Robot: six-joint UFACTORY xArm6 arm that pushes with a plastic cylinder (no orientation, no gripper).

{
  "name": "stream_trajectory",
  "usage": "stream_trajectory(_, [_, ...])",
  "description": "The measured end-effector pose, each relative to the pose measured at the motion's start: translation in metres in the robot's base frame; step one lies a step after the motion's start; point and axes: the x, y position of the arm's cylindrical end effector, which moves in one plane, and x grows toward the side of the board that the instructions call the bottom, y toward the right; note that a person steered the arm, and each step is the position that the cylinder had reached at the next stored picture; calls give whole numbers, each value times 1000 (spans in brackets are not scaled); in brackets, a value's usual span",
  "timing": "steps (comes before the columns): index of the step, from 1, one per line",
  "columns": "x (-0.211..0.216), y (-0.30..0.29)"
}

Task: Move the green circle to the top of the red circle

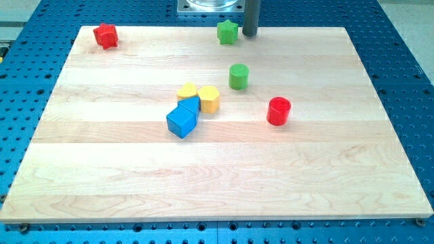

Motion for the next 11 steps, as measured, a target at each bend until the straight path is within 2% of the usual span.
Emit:
stream_trajectory(1, [15,-30])
stream_trajectory(3, [96,-3])
stream_trajectory(4, [103,-50])
stream_trajectory(8, [102,-57])
stream_trajectory(9, [116,-77])
stream_trajectory(10, [150,-89])
stream_trajectory(11, [173,-25])
